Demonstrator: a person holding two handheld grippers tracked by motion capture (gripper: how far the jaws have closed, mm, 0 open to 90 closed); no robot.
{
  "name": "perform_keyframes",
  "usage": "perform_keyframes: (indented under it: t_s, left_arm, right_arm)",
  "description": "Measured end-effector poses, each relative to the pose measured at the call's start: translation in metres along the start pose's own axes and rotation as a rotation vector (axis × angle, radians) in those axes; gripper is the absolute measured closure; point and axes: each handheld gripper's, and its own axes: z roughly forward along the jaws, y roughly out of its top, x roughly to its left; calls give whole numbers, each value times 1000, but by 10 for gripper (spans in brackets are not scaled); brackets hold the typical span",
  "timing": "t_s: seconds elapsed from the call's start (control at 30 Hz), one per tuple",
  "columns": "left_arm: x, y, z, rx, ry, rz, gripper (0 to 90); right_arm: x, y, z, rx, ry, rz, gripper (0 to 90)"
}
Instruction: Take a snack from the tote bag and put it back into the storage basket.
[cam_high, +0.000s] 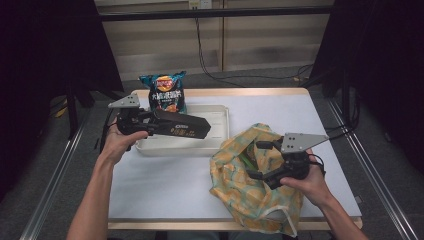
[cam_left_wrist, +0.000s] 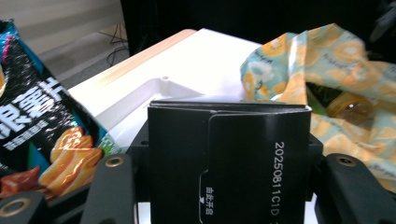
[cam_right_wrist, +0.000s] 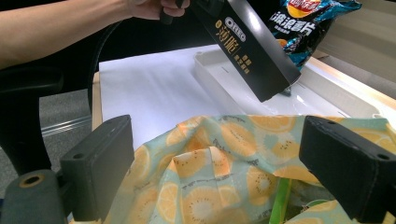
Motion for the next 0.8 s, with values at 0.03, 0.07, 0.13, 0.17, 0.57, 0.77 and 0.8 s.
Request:
perform_keyframes:
  t_s: [0.03,0.07,0.13,0.17,0.57,0.77,0.8]
  left_arm:
    - [1,-1,0,7,-4,1,440]
    - [2,-2,1,5,-10,-1,440]
    - [4,-3,3,10,-6,-4,440]
    - [4,-3,4,15,-9,-3,440]
    - [8,-10,19,59,-6,-6,438]
    - [12,-16,21,85,5,-8,437]
    - [12,-17,21,84,5,-7,437]
  right_arm:
    - [0,0,0,2,2,0,98]
    - [0,0,0,3,0,-1,99]
    - [0,0,0,1,1,-2,101]
    - [0,0,0,1,-1,0,103]
    - [-1,0,-1,-4,-1,1,105]
    - [-2,-1,0,4,3,4,111]
    - [-2,-2,0,4,3,3,111]
